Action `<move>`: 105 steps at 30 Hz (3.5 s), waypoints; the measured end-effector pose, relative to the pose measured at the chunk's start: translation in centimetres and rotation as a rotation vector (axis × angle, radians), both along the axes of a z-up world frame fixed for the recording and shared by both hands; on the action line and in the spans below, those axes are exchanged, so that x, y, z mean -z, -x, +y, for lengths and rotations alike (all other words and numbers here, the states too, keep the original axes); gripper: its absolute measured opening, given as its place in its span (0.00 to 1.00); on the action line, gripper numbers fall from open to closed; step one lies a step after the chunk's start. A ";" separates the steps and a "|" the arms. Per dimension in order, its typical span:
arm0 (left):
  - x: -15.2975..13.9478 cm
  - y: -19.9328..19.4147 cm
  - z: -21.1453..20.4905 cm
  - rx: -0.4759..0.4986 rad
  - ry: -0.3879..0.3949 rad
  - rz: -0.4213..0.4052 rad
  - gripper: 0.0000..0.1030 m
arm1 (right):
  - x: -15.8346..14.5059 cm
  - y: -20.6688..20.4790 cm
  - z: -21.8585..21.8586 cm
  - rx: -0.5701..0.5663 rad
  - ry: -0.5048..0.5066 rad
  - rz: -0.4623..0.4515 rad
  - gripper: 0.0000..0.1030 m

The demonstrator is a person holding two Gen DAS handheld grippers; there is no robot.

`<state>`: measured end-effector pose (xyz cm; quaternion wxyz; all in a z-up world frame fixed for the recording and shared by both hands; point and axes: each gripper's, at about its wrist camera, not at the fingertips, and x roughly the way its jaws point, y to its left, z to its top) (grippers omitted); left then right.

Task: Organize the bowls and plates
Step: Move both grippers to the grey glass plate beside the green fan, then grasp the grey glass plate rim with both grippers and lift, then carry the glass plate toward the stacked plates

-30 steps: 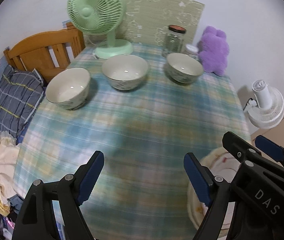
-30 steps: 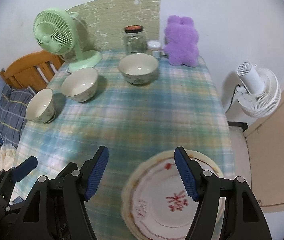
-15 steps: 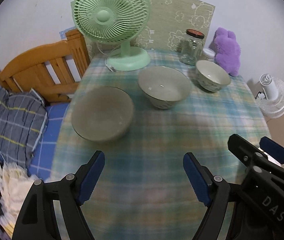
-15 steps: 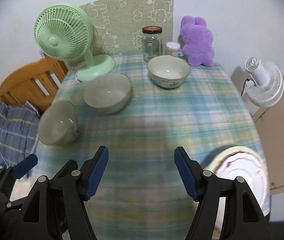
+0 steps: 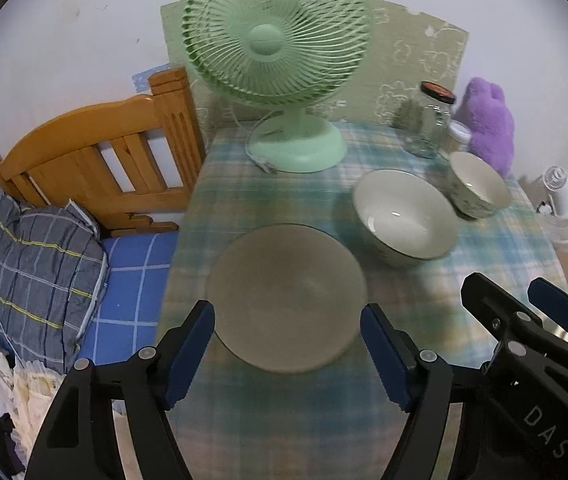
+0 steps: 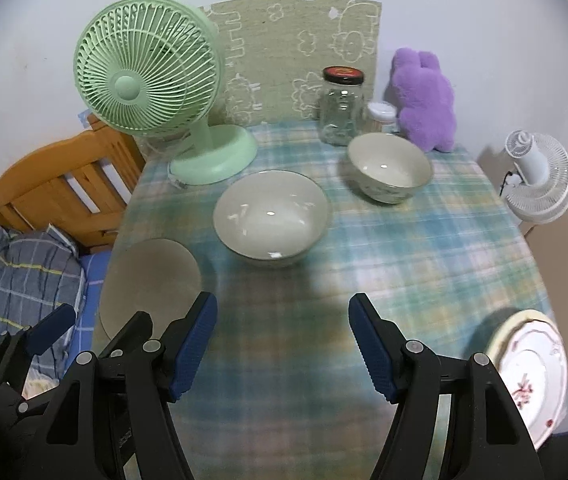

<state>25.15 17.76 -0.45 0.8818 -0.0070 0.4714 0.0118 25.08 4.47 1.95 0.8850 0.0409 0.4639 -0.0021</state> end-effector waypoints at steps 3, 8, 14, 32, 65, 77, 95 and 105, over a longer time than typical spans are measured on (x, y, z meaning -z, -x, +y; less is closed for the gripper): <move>0.9 -1.2 1.3 -0.007 -0.004 0.002 0.69 | 0.7 -1.4 1.5 0.005 -0.002 0.002 0.69; 2.9 -3.2 2.8 -0.007 -0.059 0.012 0.64 | 2.6 -3.6 4.1 -0.025 0.015 0.015 0.69; 5.1 -4.9 4.6 -0.048 -0.044 0.050 0.56 | 4.6 -5.5 6.1 -0.045 0.017 0.032 0.65; 8.3 -6.4 5.0 -0.014 -0.022 0.125 0.25 | 8.8 -7.9 8.2 -0.089 0.014 0.141 0.21; 6.1 -0.2 -1.7 0.036 -0.011 0.154 0.22 | 6.5 -1.1 2.2 -0.048 0.039 0.163 0.18; 4.9 3.9 -7.5 0.021 0.010 0.169 0.22 | 5.1 3.2 -3.7 -0.047 0.040 0.176 0.18; 5.8 8.3 -14.8 0.004 0.009 0.172 0.22 | 5.9 7.8 -11.4 -0.072 0.053 0.180 0.18; 7.3 8.8 -16.6 -0.030 0.008 0.188 0.22 | 7.4 7.8 -13.6 -0.099 0.038 0.185 0.18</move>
